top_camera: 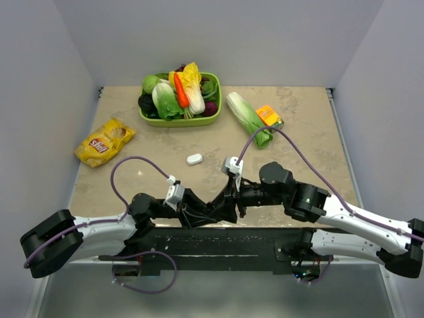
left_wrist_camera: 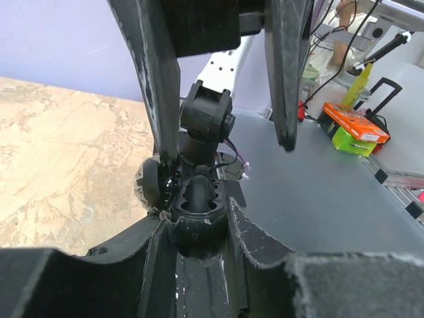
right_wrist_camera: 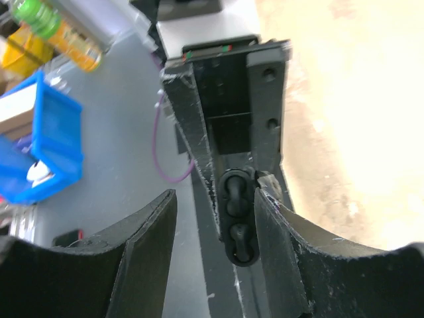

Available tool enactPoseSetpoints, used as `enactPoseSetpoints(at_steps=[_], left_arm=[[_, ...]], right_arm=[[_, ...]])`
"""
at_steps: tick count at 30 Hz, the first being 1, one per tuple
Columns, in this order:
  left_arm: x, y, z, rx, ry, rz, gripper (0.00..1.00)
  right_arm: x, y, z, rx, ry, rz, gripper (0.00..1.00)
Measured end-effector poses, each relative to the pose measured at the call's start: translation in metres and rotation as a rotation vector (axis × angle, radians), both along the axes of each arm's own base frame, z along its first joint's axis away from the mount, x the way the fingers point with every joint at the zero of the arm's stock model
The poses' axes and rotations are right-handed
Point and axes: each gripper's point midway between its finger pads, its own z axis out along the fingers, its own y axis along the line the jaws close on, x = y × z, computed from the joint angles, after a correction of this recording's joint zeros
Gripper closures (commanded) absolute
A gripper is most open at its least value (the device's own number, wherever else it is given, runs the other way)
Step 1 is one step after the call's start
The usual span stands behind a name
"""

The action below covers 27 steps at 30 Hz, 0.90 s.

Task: Insert the wireless bluetooth earbuds into the charging case
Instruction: Place the earbud in the charging case, then place the charging case at the center of the board.

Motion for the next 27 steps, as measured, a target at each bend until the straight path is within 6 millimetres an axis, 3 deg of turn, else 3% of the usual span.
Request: enactPoseSetpoints(at_steps=[3,7,11,17,21,24,27], left_arm=[[0.0,0.0,0.001,-0.003,-0.003,0.004,1.0],[-0.001,0.0,0.003,-0.012,-0.015,0.0,1.0],[0.0,0.0,0.006,-0.022,-0.026,0.008,1.0],[0.002,0.003,0.019,-0.07,-0.072,0.044,1.0],[0.015,0.003,0.025,-0.091,-0.078,0.115,1.0],[0.039,-0.001,0.025,-0.07,-0.023,0.228,1.0],[0.072,-0.011,0.014,-0.005,0.075,0.352,1.0]], right_arm=[[0.009,-0.006,0.01,0.023,-0.033,-0.062,0.51],[0.033,-0.022,0.032,0.077,-0.098,-0.226,0.88],[0.053,-0.028,0.038,0.072,-0.116,-0.347,0.95],[0.064,-0.018,0.001,-0.055,-0.085,-0.371,0.9],[0.063,-0.017,-0.015,-0.108,-0.066,-0.357,0.6],[0.072,-0.027,-0.021,-0.13,-0.077,-0.433,0.54],[0.096,-0.057,-0.027,-0.14,-0.111,-0.634,0.5]])
